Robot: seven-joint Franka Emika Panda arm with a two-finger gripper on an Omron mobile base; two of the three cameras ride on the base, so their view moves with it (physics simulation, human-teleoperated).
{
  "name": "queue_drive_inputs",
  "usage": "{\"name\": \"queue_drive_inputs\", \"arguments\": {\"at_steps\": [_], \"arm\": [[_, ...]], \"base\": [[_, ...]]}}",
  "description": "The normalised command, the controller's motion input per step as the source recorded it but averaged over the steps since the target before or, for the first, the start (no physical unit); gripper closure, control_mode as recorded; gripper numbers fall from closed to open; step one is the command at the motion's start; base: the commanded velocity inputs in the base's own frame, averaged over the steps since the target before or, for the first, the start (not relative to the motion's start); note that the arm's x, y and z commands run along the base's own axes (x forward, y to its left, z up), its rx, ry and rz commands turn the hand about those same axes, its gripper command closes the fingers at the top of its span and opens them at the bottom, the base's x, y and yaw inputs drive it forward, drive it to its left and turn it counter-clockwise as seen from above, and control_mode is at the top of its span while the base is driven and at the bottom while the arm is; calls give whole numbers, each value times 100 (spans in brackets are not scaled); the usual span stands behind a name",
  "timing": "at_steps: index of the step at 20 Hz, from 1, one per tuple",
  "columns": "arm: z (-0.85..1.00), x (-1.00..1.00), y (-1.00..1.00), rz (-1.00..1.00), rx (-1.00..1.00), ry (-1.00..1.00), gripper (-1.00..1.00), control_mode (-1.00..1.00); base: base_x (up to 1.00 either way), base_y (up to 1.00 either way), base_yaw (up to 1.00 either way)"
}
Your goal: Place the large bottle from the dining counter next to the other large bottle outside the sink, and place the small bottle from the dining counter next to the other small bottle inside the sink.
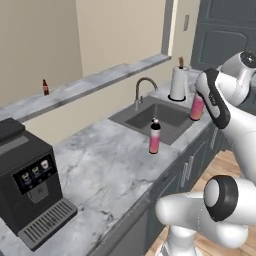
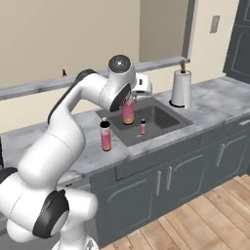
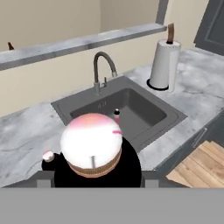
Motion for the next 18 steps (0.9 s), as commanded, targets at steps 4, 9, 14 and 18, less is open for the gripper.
{"name": "queue_drive_inputs", "arguments": {"at_steps": [4, 9, 14, 18], "arm": [[0, 0, 0, 0, 0, 0, 100, 100], [0, 0, 0, 0, 0, 0, 100, 100], [0, 0, 0, 0, 0, 0, 100, 100], [0, 0, 0, 0, 0, 0, 100, 100]], "base": [[0, 0, 25], [0, 0, 25], [0, -2, 25], [11, -25, 20]]}}
